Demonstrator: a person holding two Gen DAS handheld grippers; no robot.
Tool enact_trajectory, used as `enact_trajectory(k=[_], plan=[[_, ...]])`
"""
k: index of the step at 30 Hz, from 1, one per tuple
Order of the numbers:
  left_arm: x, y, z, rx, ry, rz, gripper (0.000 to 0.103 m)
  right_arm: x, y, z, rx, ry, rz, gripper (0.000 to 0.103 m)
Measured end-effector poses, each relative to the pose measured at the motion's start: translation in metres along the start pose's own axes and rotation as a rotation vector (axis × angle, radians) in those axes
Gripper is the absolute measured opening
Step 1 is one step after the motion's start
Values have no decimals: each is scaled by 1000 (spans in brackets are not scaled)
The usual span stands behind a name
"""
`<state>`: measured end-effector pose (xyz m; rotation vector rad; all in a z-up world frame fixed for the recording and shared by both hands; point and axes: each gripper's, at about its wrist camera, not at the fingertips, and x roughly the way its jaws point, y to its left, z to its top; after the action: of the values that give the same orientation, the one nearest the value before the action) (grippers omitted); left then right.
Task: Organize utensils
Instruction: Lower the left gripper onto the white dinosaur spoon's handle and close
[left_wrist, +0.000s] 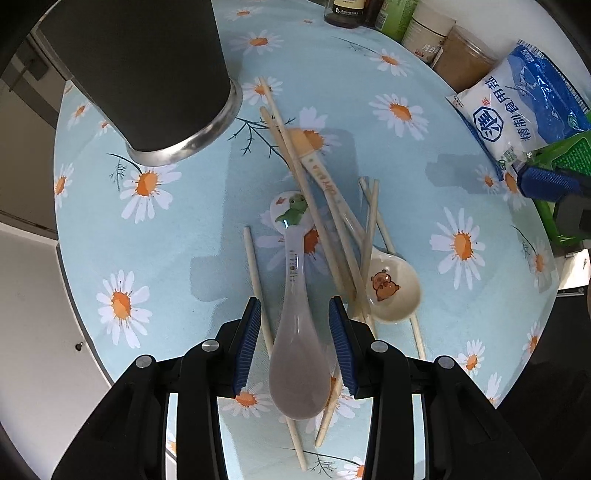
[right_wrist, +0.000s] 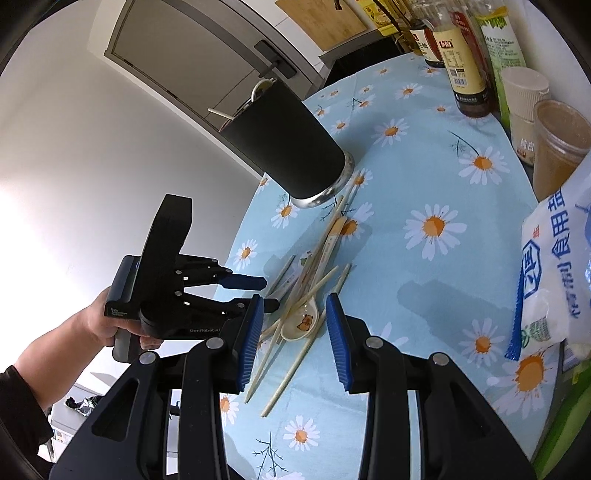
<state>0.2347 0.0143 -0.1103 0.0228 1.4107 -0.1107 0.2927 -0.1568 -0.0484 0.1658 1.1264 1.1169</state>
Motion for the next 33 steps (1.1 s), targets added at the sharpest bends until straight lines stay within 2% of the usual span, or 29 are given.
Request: enact_trajectory(k=[1,2,4,16,21,23,28,33], plan=[[0,0,0,6,0,-1,36,1,0,0,3,-1,-2,36],[0,0,1,15,-1,0,30,1,0,-1,4,-2,-5,36],[-1,-1,3,29,-13,18,26,1,1,-2,8,-9,-11,36],[11,-12,12,85,53,-4,26,-2,-1,-8,44,-29,-13,36],[19,-2,25,67,78,-33,25,-2,0,-10,59,-37,-10,36],[20,3,29,63,89,-26,17,-2,-1,-10,63,-37,-12,36],[19,10,36,67,95,-24,17,-3,-1,-11,71,-44,-17,36],[20,13,32,24,88,-26,16,-2,0,-11,68,-40,-23,36]])
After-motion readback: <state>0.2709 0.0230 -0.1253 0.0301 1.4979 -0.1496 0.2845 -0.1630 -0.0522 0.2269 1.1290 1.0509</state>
